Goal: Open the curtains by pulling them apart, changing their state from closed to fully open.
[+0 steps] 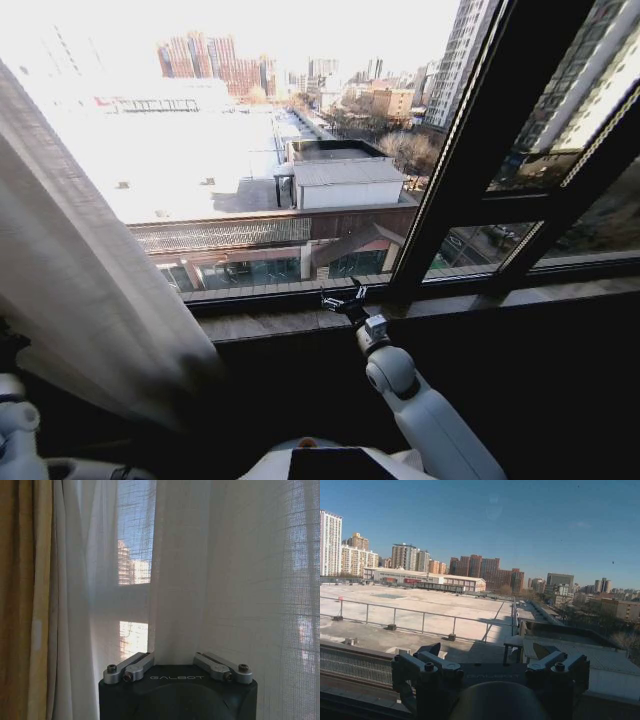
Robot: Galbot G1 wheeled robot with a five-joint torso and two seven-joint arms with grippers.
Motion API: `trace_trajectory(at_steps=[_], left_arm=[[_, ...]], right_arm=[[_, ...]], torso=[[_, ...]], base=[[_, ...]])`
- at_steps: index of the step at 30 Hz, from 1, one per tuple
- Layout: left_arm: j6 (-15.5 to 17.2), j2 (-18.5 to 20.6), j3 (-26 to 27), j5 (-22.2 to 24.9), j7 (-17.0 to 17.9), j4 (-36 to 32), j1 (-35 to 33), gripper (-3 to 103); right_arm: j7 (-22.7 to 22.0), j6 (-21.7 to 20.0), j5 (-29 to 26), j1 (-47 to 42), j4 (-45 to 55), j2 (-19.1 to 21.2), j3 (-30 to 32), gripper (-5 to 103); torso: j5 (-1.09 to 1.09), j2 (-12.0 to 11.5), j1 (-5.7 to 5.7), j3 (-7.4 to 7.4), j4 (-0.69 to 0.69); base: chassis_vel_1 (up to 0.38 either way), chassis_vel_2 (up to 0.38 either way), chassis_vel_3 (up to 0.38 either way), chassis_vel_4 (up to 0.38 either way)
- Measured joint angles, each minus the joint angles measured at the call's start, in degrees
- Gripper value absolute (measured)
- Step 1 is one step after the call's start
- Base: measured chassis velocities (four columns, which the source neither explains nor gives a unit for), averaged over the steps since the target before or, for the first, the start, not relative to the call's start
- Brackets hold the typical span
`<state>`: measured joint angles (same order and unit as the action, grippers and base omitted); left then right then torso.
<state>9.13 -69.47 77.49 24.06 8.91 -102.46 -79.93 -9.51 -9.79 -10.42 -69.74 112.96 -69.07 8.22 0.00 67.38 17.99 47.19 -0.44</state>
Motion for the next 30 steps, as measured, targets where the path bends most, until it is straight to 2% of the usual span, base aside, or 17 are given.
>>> trace_trajectory(at_steps=[4,6,9,10,12,14,16,17,19,22,24,25,26,27,29,30], left_arm=[[0.28,-0.36,-1.15,-1.96,0.08,-1.43,-0.01,-2],[-0.15,-0.97,-2.67,-2.86,-3.97,-4.01,-0.57,7],[-0.62,-1.38,-3.85,-3.15,-5.79,-5.38,-0.74,13],[-0.83,-2.05,-5.75,-3.73,-6.8,-7.1,-0.84,24],[-0.82,-2.3,-6.35,-3.97,-6.94,-7.65,-0.91,24],[0.1,-4.15,-10.03,-5.5,-6.62,-10.67,-1.39,34],[1.59,-5.85,-12.9,-6.74,-4.65,-13.2,-1.93,45],[1.59,-5.85,-12.9,-6.74,-4.65,-13.2,-1.93,45],[3.29,-7.74,-15.39,-9.27,-2.61,-16.31,-2.69,56],[3.85,-9.43,-16.72,-11.99,-2.02,-18.74,-3.84,61],[3.73,-10.14,-17.58,-12.9,-2.31,-19.97,-4.79,72],[3.73,-10.14,-17.58,-12.9,-2.31,-19.97,-4.79,72],[3.31,-10.37,-17.93,-13.1,-3.15,-20.37,-5.25,72],[2.21,-10.53,-18.24,-13.33,-5.33,-20.67,-5.8,78],[-0.99,-10.27,-18.2,-13.85,-12.08,-20.68,-6.65,88],[-0.99,-10.27,-18.2,-13.85,-12.08,-20.68,-6.65,88]], right_arm=[[0.01,0.03,0.0,0.13,-0.17,-0.02,-0.03,100],[0.03,0.06,-0.02,0.15,-0.26,-0.03,0.0,100],[0.04,0.07,-0.02,0.14,-0.26,-0.04,0.04,100],[0.04,0.09,-0.02,0.13,-0.26,-0.08,0.09,100],[0.04,0.1,-0.02,0.12,-0.26,-0.11,0.11,100],[0.04,0.1,-0.02,0.09,-0.21,-0.17,0.15,100],[0.05,0.11,-0.02,0.08,-0.04,-0.18,0.16,100],[0.05,0.11,-0.02,0.08,-0.04,-0.18,0.16,100],[0.05,0.11,-0.03,0.01,0.37,-0.05,0.29,100],[0.03,0.11,-0.05,-0.22,0.69,0.13,0.44,100],[0.03,0.11,-0.02,-0.39,0.72,0.14,0.46,100],[0.03,0.11,-0.02,-0.39,0.72,0.14,0.46,100],[0.02,0.11,0.02,-0.45,0.74,0.1,0.47,100],[0.02,0.11,0.19,-0.55,0.78,-0.02,0.44,100],[0.02,0.11,0.77,-0.69,0.84,-0.3,0.25,100],[0.02,0.11,0.77,-0.69,0.84,-0.3,0.25,100]], torso=[[0.0,0.0,0.0,0.0,0.0],[0.01,0.0,0.0,0.0,0.0],[0.02,0.0,0.0,0.0,0.0],[0.02,0.0,0.0,0.0,-0.01],[0.02,0.0,0.0,0.0,-0.01],[0.02,0.0,0.0,0.0,-0.01],[0.02,0.0,0.0,0.0,-0.01],[0.02,0.0,0.0,0.0,-0.01],[0.03,0.0,0.0,0.0,-0.01],[0.03,0.0,0.0,0.0,0.0],[0.03,0.0,0.0,0.0,0.0],[0.03,0.0,0.0,0.0,0.0],[0.03,0.0,0.0,0.0,0.0],[0.02,0.0,0.0,0.0,0.0],[0.02,0.0,0.0,0.0,0.0],[0.02,0.0,0.0,0.0,0.0]], base=[[0.0,0.0,0.0,0.0],[0.0,0.0,0.0,0.0],[0.0,0.0,0.0,0.0],[0.0,0.0,0.0,0.0],[0.0,0.0,0.0,0.0],[0.0,0.0,0.0,0.0],[0.0,0.0,0.0,0.0],[0.0,0.0,0.0,0.0],[0.0,0.0,0.0,0.0],[0.0,0.0,0.0,0.0],[0.0,0.0,0.0,0.0],[0.0,0.0,0.0,0.0],[0.0,0.0,0.0,0.0],[0.0,0.0,0.0,0.0],[0.0,0.0,0.0,0.0],[0.0,0.0,0.0,0.0]])
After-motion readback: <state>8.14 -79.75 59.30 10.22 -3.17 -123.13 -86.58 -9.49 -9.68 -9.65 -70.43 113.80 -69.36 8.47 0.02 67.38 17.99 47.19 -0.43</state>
